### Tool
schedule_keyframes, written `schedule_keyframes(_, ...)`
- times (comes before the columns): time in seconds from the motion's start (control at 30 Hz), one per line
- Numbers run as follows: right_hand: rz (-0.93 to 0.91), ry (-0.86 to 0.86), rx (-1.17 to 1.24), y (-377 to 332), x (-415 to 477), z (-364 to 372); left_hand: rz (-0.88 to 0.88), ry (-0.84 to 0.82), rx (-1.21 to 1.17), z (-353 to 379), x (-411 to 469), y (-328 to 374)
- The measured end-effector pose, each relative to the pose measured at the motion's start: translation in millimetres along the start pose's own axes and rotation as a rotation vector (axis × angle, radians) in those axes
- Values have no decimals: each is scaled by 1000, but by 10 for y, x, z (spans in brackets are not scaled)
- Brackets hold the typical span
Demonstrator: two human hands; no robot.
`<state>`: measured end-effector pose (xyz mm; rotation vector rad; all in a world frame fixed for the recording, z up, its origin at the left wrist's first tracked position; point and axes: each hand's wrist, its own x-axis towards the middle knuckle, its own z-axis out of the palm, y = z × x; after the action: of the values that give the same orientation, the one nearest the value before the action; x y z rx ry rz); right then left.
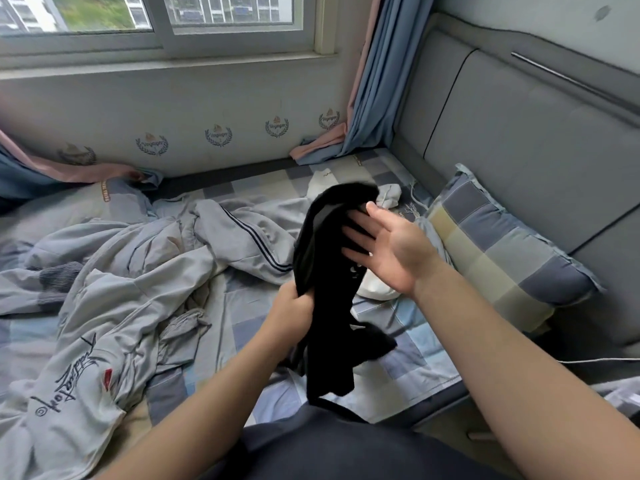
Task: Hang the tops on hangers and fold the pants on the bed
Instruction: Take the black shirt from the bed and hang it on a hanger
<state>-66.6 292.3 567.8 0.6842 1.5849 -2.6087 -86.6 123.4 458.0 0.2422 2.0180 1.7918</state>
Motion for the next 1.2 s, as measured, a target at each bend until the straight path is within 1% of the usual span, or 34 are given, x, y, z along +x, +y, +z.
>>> schedule_keyframes(0.07,-6,-21,-121,129,-22,-169,-5,88,-71,-18,0,113)
schedule_keyframes(0.17,-6,-61,-364,487,-160,-334,-69,186,-210,-58,8,274)
schedule_keyframes(0.23,33,-146,-486,810,-302,-355,-87,204,-305,-82,3,378)
schedule_keyframes(0.27,55,-199,-524,973,-367,-337,-78,192,-335,-87,-3,431)
schedule_keyframes(0.3,59,-217,-559,1126,-402,-320,-68,167,-355,-86,-9,481)
schedule_keyframes(0.33,45,-184,-587,1245,-411,-309,-61,140,-368,-80,-16,528)
schedule_keyframes(0.43,-25,35,-645,1325,-310,-297,-62,111,-367,-80,-19,633)
schedule_keyframes(0.57,-26,100,-578,1109,-187,-261,-76,77,-332,-229,21,653)
schedule_keyframes(0.67,-12,177,-417,883,-133,-147,-112,57,-292,-301,-5,546)
schedule_keyframes(0.73,7,225,-309,736,-97,-63,-61,124,-181,-257,-92,449)
schedule_keyframes(0.8,40,254,-203,615,-85,19,42,181,-38,-189,-218,329)
schedule_keyframes(0.87,61,250,-76,532,-104,86,121,114,78,-127,-340,207)
schedule_keyframes(0.93,76,206,20,473,-147,143,168,-6,132,-39,-405,136)
schedule_keyframes(0.97,91,172,53,447,-171,171,198,-23,144,2,-405,112)
schedule_keyframes(1.0,101,139,84,425,-186,187,231,4,145,31,-384,97)
schedule_keyframes(1.1,102,87,133,362,-216,148,337,171,102,-3,-266,107)
schedule_keyframes(1.17,75,66,66,330,-229,55,352,212,74,-87,-195,146)
schedule_keyframes(1.2,65,67,-4,322,-242,3,356,218,52,-131,-163,177)
